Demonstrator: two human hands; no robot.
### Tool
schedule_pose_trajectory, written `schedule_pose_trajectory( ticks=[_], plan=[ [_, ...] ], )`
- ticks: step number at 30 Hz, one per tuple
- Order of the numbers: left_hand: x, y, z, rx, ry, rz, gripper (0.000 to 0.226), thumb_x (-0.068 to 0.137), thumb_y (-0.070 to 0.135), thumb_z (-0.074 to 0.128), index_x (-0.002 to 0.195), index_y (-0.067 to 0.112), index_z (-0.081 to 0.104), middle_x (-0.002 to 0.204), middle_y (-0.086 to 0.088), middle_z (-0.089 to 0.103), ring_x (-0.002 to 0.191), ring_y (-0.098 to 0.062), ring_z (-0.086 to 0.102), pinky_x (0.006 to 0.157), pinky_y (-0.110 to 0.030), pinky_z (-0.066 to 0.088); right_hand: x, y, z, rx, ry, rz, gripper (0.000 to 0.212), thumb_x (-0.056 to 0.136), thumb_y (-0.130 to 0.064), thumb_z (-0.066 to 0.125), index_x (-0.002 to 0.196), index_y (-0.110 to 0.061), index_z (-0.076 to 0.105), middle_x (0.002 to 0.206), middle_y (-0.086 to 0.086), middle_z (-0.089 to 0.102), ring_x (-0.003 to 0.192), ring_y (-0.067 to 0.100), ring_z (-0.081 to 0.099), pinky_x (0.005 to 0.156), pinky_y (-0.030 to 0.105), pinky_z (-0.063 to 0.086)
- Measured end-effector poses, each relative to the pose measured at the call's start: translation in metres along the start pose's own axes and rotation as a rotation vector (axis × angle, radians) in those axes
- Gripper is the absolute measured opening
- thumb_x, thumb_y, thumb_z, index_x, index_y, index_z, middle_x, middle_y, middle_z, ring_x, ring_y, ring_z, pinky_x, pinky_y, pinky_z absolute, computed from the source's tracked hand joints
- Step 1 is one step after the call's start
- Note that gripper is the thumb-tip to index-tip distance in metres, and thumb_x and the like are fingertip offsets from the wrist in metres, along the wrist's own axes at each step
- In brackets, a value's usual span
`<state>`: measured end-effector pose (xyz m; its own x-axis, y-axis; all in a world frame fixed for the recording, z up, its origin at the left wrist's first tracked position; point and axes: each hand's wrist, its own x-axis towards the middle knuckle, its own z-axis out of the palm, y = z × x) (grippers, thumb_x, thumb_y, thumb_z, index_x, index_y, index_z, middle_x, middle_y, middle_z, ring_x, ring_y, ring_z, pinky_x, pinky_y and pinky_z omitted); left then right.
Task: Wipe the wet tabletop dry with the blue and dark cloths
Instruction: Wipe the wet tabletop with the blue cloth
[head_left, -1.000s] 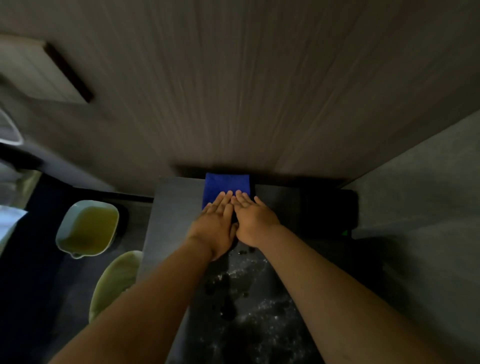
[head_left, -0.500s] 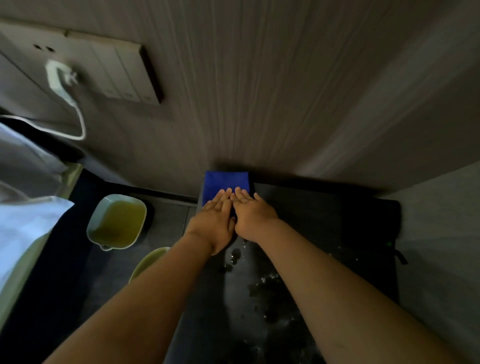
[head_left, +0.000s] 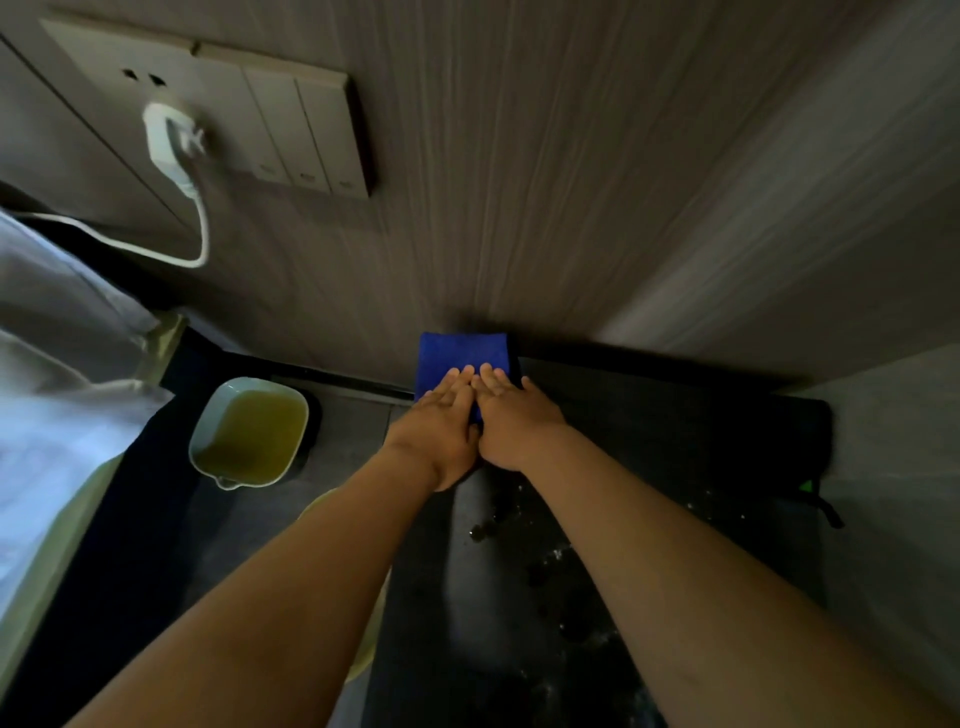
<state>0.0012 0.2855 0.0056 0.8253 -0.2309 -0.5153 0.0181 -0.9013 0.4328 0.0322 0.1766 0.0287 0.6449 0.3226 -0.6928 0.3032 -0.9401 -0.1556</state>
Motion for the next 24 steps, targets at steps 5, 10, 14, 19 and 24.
schedule_pose_trajectory(
  ticks=[5, 10, 14, 19, 24],
  plan=[
    [-0.002, 0.002, 0.002, -0.003, -0.003, -0.004, 0.072, 0.1, 0.034, 0.038, 0.152, 0.015, -0.007, 0.162, -0.002, -0.007, 0.148, -0.012, -0.007, 0.118, -0.028, -0.001, 0.001, 0.0, 0.003, -0.019, 0.012, 0.017, 0.076, 0.098, -0.028, 0.046, 0.155, -0.015, -0.003, 0.163, 0.004, -0.008, 0.15, 0.019, -0.005, 0.121, 0.041, 0.0],
    [-0.015, 0.002, 0.009, 0.006, -0.009, -0.009, 0.074, 0.099, 0.033, 0.042, 0.152, 0.015, -0.007, 0.162, -0.002, -0.008, 0.148, -0.012, -0.007, 0.119, -0.029, 0.001, -0.008, -0.007, 0.014, -0.013, 0.027, 0.022, 0.078, 0.097, -0.025, 0.049, 0.155, -0.015, -0.002, 0.163, 0.004, -0.009, 0.15, 0.019, -0.006, 0.12, 0.041, 0.0],
    [-0.037, 0.0, 0.023, -0.008, -0.008, -0.017, 0.076, 0.098, 0.035, 0.043, 0.152, 0.016, -0.007, 0.162, -0.001, -0.009, 0.148, -0.011, -0.008, 0.119, -0.028, 0.001, -0.025, -0.016, 0.029, -0.018, 0.006, 0.009, 0.078, 0.097, -0.027, 0.047, 0.154, -0.014, -0.003, 0.163, 0.004, -0.01, 0.15, 0.019, -0.007, 0.122, 0.041, 0.0],
    [-0.051, -0.003, 0.033, 0.03, -0.036, 0.002, 0.079, 0.096, 0.037, 0.045, 0.152, 0.017, -0.009, 0.162, 0.0, -0.009, 0.147, -0.01, -0.008, 0.118, -0.026, -0.001, -0.038, -0.021, 0.042, -0.064, -0.034, 0.009, 0.082, 0.096, -0.031, 0.048, 0.154, -0.013, -0.007, 0.162, 0.005, -0.013, 0.15, 0.019, -0.008, 0.122, 0.044, 0.001],
    [-0.05, -0.002, 0.036, 0.01, -0.014, -0.003, 0.082, 0.095, 0.039, 0.048, 0.152, 0.018, -0.007, 0.162, 0.001, -0.007, 0.147, -0.01, -0.008, 0.119, -0.029, 0.0, -0.033, -0.021, 0.045, -0.086, -0.044, 0.037, 0.085, 0.095, -0.031, 0.051, 0.154, -0.013, -0.008, 0.162, 0.006, -0.013, 0.15, 0.02, -0.009, 0.121, 0.047, -0.003]
  ],
)
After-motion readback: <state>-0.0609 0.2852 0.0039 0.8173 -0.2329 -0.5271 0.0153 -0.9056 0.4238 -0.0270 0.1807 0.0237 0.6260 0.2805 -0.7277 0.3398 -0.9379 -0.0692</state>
